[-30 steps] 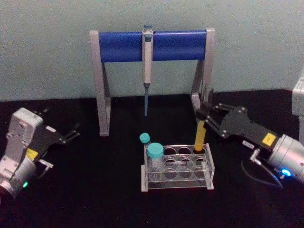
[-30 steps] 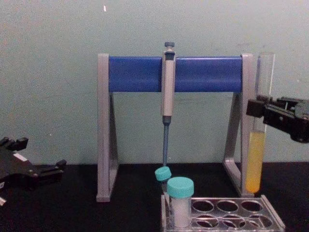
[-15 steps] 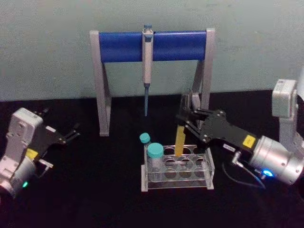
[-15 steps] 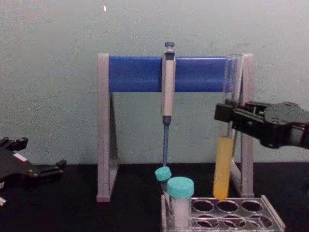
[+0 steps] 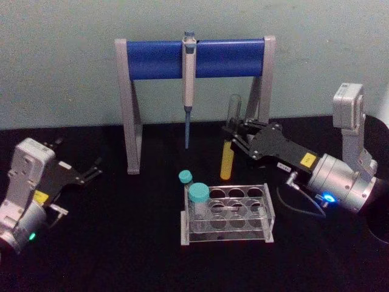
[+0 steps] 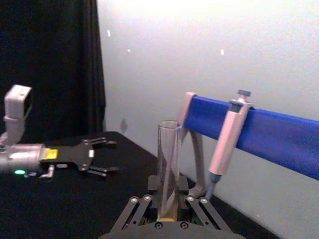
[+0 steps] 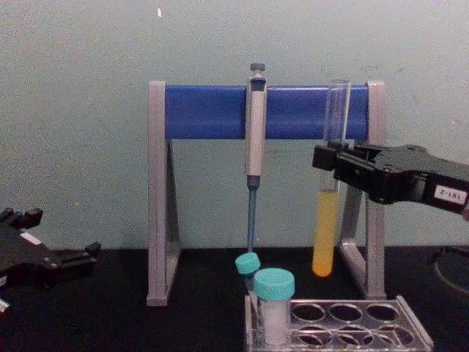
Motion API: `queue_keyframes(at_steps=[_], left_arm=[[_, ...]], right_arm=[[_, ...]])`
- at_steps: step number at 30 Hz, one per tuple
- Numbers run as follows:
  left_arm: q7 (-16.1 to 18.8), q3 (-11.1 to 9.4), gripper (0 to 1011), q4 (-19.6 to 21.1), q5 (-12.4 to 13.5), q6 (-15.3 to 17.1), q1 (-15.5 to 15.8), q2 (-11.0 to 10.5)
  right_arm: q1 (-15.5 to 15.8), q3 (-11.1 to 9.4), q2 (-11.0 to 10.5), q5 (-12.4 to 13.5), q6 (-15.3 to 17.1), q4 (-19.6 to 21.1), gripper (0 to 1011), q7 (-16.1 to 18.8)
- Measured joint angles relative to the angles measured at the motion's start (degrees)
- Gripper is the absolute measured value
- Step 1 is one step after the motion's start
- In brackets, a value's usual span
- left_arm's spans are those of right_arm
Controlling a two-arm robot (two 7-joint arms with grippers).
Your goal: Pick up the test tube from the test tube rack, shake it, then place it back into the test tube rack.
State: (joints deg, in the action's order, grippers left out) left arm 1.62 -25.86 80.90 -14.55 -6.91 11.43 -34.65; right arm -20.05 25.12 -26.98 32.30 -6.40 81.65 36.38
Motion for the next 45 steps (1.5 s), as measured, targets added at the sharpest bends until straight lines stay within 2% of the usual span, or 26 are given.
queue_keyframes(at_steps=[9, 21, 26, 33, 38, 45], left_arm=[[0.0, 0.0, 1010, 0.0, 0.0, 0.0, 0.0, 0.0], [0.0, 0.0, 1009, 0.0, 0.0, 0.0, 0.0, 0.0], [0.0, 0.0, 1009, 0.0, 0.0, 0.0, 0.0, 0.0], [0.0, 0.0, 1009, 0.0, 0.0, 0.0, 0.0, 0.0], [0.0, 0.0, 1009, 0.0, 0.0, 0.0, 0.0, 0.0], [0.0, 0.0, 1010, 0.0, 0.0, 0.0, 0.0, 0.0]], right_arm=[[0.1, -1.0, -0.1, -0.5, 0.1, -0.4, 221, -1.6], [2.5, -2.8, -0.9, -1.7, 0.5, 2.3, 221, -4.7], [5.4, -4.2, -2.1, -2.5, 1.0, 5.4, 221, -6.6], [9.0, -5.4, -3.5, -2.6, 2.2, 9.6, 221, -7.4], [10.7, -5.2, -3.9, -2.0, 2.8, 11.9, 221, -6.4], [9.9, -3.6, -3.1, -1.2, 3.0, 11.7, 221, -4.5]])
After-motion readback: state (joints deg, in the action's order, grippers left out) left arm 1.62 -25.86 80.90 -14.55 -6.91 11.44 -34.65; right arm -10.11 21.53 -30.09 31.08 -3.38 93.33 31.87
